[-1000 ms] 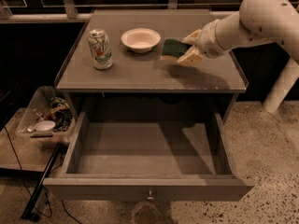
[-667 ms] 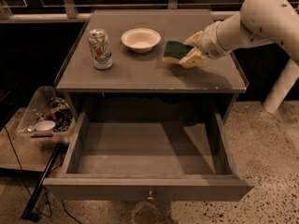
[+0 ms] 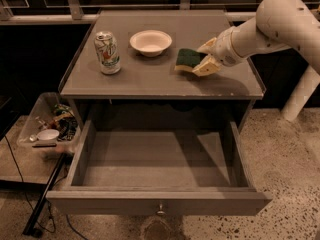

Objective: Pick sponge from top drawer and place on counter

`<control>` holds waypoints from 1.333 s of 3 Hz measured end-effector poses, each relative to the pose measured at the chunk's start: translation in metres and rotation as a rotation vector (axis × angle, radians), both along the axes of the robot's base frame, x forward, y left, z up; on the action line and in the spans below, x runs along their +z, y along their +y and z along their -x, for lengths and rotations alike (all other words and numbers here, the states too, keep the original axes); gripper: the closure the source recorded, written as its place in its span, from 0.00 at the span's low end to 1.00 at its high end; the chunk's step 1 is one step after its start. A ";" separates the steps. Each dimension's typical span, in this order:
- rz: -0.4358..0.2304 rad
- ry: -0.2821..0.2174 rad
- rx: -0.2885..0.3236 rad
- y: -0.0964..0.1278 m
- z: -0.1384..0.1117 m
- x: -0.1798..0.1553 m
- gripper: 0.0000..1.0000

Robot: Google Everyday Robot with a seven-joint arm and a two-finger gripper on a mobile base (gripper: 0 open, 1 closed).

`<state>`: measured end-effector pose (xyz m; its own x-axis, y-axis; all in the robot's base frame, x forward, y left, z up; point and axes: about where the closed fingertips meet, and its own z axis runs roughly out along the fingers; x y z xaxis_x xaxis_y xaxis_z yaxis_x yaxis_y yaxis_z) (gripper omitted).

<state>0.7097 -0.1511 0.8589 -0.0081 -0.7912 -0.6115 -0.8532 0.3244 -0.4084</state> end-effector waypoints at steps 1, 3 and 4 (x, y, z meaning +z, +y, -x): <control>0.000 0.000 0.000 0.000 0.000 0.000 0.58; 0.000 0.000 0.000 0.000 0.000 0.000 0.12; 0.000 0.000 0.000 0.000 0.000 0.000 0.00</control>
Offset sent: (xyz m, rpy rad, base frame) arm 0.0000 0.0000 0.0000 0.0000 0.0000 0.0000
